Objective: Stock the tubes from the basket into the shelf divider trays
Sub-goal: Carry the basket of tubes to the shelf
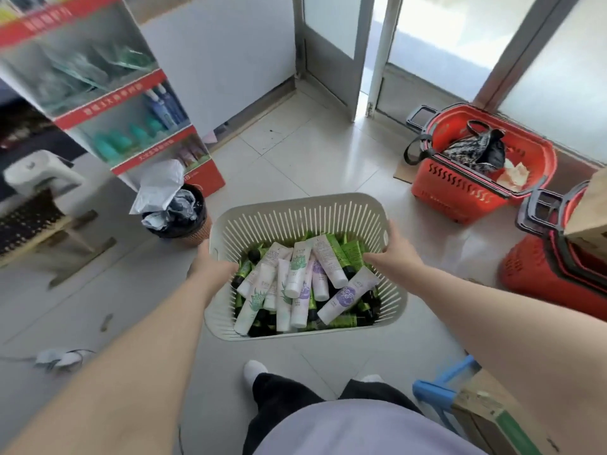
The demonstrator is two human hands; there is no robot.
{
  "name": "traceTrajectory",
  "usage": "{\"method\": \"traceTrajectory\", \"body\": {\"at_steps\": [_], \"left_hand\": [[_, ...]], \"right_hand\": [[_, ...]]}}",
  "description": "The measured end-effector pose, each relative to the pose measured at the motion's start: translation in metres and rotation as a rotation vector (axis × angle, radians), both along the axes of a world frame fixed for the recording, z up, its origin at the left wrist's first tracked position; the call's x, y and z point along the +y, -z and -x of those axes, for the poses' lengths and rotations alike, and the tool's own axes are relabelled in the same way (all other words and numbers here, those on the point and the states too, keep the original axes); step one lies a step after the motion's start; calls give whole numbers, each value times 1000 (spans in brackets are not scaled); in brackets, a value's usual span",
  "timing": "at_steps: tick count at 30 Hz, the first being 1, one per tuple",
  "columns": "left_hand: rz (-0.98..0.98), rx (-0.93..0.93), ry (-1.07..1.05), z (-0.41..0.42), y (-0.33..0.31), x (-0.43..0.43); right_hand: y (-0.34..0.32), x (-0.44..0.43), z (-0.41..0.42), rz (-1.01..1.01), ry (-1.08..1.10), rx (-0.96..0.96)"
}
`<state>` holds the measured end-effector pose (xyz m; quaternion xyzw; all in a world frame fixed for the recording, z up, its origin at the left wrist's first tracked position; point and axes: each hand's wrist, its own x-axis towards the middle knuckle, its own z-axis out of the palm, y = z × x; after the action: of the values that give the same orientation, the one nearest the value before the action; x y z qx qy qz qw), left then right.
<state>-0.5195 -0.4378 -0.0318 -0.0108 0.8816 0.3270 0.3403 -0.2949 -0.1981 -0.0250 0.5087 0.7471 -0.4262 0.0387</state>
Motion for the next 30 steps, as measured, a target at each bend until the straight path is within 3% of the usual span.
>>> {"method": "traceTrajectory", "body": {"at_steps": [16, 30], "left_hand": [[92, 40, -537, 183, -2, -302], [147, 60, -946, 326, -15, -403]], "right_hand": [[10, -227, 327, 149, -513, -16], [7, -326, 610, 80, -1014, -20]]}}
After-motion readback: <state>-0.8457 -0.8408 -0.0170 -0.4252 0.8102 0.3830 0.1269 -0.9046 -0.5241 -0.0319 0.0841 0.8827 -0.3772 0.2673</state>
